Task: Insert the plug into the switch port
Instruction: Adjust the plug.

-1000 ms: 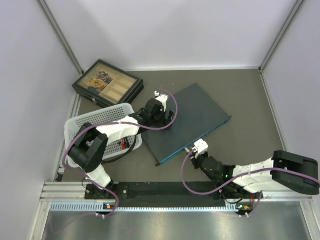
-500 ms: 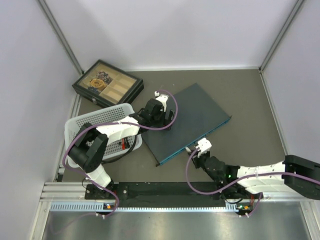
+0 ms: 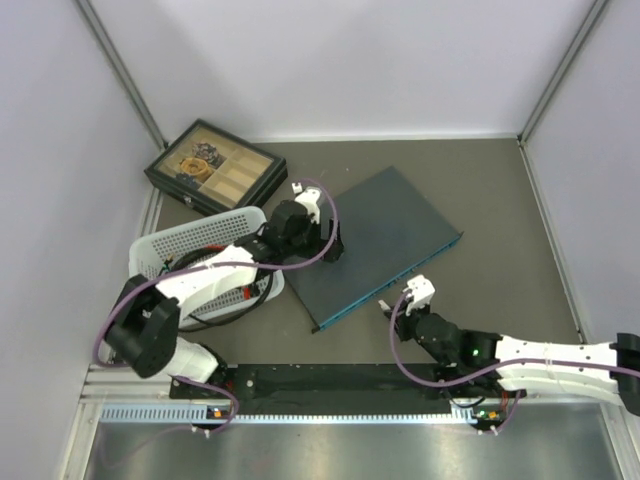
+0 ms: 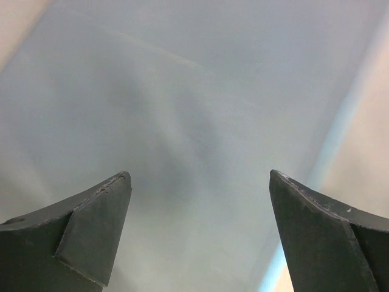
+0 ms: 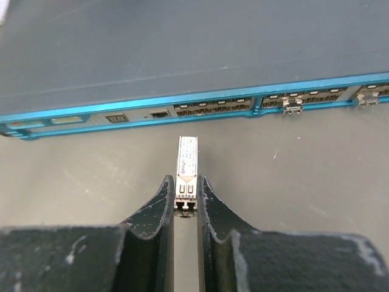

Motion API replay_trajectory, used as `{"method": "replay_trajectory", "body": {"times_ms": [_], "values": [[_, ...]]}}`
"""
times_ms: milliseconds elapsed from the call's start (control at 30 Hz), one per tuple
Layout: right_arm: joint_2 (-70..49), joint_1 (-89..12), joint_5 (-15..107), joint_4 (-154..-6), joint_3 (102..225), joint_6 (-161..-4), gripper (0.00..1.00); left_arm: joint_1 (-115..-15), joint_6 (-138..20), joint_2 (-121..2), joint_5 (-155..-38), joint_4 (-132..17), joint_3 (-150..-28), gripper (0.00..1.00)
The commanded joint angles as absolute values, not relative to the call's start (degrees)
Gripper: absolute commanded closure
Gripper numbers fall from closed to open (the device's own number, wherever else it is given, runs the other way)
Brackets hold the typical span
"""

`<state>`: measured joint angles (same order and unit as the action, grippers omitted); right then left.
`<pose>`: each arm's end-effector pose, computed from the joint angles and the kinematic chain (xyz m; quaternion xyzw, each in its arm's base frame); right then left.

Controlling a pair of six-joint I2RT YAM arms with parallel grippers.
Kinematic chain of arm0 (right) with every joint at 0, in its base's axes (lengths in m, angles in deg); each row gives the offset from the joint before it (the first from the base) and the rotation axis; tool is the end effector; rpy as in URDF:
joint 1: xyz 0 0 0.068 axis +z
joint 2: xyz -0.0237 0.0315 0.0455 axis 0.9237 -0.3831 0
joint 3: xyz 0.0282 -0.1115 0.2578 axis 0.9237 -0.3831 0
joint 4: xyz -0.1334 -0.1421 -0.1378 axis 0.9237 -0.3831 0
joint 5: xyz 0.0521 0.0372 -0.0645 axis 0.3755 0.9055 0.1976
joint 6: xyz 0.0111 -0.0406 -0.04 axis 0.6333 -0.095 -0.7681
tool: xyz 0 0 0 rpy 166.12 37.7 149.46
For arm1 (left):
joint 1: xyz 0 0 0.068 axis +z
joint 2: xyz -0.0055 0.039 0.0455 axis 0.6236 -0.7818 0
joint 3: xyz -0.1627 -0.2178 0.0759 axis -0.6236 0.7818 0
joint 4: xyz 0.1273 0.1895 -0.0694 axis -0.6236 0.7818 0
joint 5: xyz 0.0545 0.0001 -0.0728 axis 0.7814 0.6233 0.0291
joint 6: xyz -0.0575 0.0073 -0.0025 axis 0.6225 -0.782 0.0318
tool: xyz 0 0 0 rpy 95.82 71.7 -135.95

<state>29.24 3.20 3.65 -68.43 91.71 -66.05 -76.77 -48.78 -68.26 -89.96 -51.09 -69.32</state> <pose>0.0629 0.1081 0.1603 -0.1810 0.8049 0.1960 0.5301 0.2392 -0.1899 0.2524 0.1376 0.8810 -0.2367 0.3859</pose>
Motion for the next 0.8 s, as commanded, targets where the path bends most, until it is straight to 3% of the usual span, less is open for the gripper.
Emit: {"method": "replay_trajectory", "body": {"times_ms": [0, 167, 400, 733, 767], "values": [[37.1, 3.0, 3.3, -75.5, 94.9, -65.3, 1.00, -77.6, -39.8, -62.4, -100.9, -61.1, -64.5, 0.01], [46.3, 3.0, 2.8, -68.7, 92.7, -71.8, 1.00, -79.8, -27.8, -60.5, -105.3, -70.4, -60.0, 0.01], [47.6, 3.1, 4.4, -61.6, 92.1, -79.2, 1.00, -83.7, -15.0, -62.7, -104.8, -80.8, -57.6, 0.05], [47.6, 3.0, 4.9, -58.0, 91.7, -81.8, 1.00, -85.9, -6.5, -69.5, -108.0, -89.3, -57.9, 0.30], [47.6, 3.0, 4.9, -57.7, 91.6, -82.0, 1.00, -86.0, -6.1, -70.5, -108.4, -89.7, -57.9, 0.37]]}}
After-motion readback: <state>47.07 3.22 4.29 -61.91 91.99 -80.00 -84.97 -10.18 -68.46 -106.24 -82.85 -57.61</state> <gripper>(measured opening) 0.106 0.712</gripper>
